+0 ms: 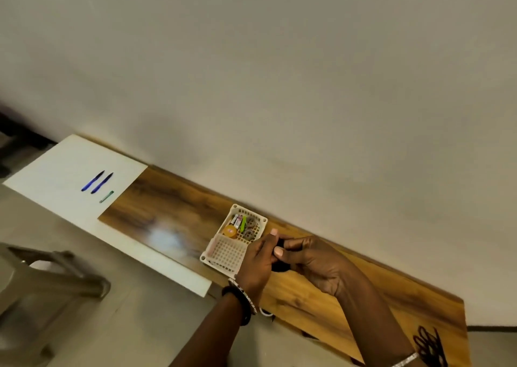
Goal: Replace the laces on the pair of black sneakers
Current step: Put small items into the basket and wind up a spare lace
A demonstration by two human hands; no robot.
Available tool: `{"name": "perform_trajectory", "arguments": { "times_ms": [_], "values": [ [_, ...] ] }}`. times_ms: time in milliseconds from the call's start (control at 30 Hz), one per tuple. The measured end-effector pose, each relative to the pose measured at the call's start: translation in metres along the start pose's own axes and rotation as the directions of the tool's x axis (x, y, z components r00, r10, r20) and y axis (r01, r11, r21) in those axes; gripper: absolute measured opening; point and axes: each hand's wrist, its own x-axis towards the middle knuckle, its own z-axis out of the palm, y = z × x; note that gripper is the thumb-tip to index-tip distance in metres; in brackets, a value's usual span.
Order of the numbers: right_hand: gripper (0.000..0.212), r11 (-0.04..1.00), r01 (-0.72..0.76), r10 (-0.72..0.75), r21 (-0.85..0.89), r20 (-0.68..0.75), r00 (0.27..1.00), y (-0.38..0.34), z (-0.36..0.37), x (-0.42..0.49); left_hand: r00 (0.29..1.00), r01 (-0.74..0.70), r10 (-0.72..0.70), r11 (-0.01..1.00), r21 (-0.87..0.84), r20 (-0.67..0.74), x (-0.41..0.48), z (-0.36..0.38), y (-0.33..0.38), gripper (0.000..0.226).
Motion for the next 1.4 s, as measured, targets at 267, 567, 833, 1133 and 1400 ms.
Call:
{"name": "perform_trajectory", "arguments": {
  "times_ms": [267,567,833,1133,1400],
  "values": [
    [0.024,0.995,-0.100,0.094,-0.017,-0.220,0.971,0.028,0.037,0.098,0.995,0.093,-0.088,0.990,0.102,-0.051,0.079,-0.096,-0.028,0.030],
    [0.028,0.973,-0.185,0.230,0.138,-0.509,0.829,0.106,0.081,0.212,0.893,0.425,-0.405,0.902,0.075,-0.195,0.153,-0.188,-0.101,0.021],
    [0.015,0.909,-0.263,0.413,0.323,-0.622,0.665,0.187,0.080,0.325,0.790,0.600,-0.560,0.791,0.123,-0.250,0.229,-0.248,-0.181,0.024],
    [0.031,0.882,-0.401,0.441,0.246,-0.729,0.523,0.263,0.061,0.424,0.777,0.599,-0.532,0.789,0.135,-0.336,0.270,-0.283,-0.218,0.023],
    [0.042,0.830,-0.554,0.399,0.070,-0.768,0.501,0.248,0.071,0.426,0.805,0.558,-0.447,0.794,0.241,-0.390,0.257,-0.291,-0.226,0.024]
  ]
}}
